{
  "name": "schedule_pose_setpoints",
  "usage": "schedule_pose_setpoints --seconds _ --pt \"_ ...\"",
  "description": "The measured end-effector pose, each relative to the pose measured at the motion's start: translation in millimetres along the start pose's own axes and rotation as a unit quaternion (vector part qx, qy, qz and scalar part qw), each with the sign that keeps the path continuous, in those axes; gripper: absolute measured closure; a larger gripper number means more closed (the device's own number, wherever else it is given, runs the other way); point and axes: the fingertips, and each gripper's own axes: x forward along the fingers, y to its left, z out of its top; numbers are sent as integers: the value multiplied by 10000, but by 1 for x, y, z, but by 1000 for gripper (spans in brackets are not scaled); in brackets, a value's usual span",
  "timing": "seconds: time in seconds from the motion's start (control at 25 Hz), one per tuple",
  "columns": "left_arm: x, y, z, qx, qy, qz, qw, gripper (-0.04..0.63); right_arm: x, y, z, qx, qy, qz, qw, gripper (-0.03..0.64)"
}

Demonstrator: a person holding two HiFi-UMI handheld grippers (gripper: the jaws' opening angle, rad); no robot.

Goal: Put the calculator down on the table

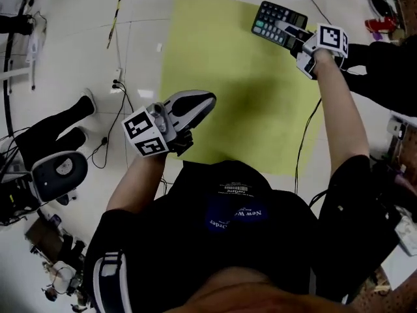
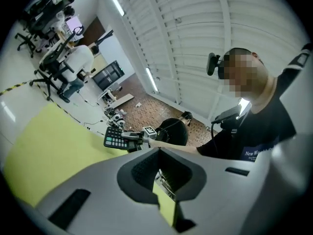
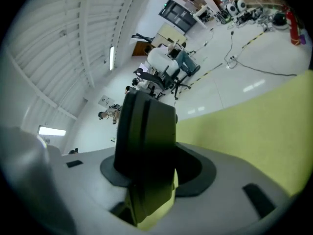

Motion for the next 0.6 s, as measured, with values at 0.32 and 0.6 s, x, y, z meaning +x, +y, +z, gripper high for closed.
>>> schedule_pose_setpoints --seconds 0.32,0.6 --pt "23 2 -35 -144 44 -157 9998 588 19 -33 5 -64 418 300 9987 442" --pt "3 -5 -42 43 259 -62 9996 588 17 -43 5 -1016 812 -1057 9859 357"
